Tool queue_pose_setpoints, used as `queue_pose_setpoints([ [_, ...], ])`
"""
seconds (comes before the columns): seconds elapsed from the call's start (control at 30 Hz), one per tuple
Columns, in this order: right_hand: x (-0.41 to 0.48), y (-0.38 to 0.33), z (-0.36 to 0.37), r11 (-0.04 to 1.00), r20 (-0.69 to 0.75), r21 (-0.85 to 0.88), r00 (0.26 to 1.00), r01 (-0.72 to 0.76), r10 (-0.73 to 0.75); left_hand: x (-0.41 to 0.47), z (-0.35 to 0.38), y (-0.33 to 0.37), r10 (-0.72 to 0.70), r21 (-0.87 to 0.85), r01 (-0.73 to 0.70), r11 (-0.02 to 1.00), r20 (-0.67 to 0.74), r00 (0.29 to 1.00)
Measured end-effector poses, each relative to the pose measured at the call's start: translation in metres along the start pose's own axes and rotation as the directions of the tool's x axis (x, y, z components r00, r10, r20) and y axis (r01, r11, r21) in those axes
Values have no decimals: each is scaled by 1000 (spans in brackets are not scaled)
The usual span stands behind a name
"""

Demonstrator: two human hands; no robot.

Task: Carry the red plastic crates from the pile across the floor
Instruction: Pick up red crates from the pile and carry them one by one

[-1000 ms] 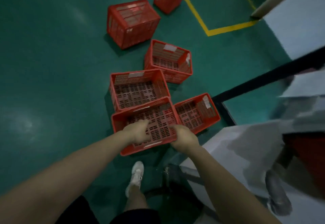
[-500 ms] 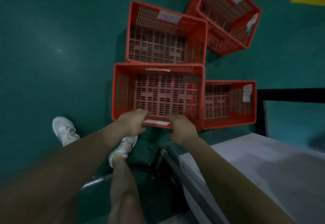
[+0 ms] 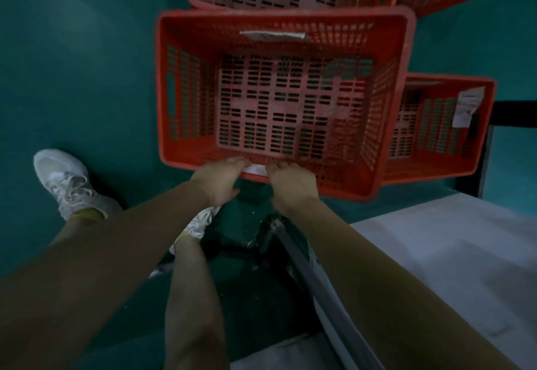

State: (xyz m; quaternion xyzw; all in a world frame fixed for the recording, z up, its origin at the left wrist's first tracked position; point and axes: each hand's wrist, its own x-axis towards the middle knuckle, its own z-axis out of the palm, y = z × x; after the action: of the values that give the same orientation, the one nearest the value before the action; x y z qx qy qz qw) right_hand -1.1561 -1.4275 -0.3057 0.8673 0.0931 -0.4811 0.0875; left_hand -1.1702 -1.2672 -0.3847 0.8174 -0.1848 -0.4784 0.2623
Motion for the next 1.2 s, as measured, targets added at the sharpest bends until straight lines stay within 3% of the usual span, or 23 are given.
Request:
queue_pose_setpoints([
  [0.2, 13, 6, 17, 999, -89, -31, 996, -8, 6, 27, 21, -4, 31, 2, -31, 1000, -107, 994],
  [0.5, 13, -4, 9, 996, -62, -92, 998, -4, -2, 10, 11, -1, 13, 28, -9, 1000, -152, 988],
  [0.73, -6, -24, -4, 998, 50, 58, 998, 23, -25, -48, -39, 3, 54, 241, -41, 970, -47, 997],
  [0.97, -34, -97, -60, 971, 161, 157, 965, 180, -205, -129, -83, -42, -16, 166, -5, 986, 122, 992],
  [1.2, -69, -201, -151, 957, 188, 103, 939, 272, -288, -245, -153, -87, -135, 71, 129, 989, 91, 987],
])
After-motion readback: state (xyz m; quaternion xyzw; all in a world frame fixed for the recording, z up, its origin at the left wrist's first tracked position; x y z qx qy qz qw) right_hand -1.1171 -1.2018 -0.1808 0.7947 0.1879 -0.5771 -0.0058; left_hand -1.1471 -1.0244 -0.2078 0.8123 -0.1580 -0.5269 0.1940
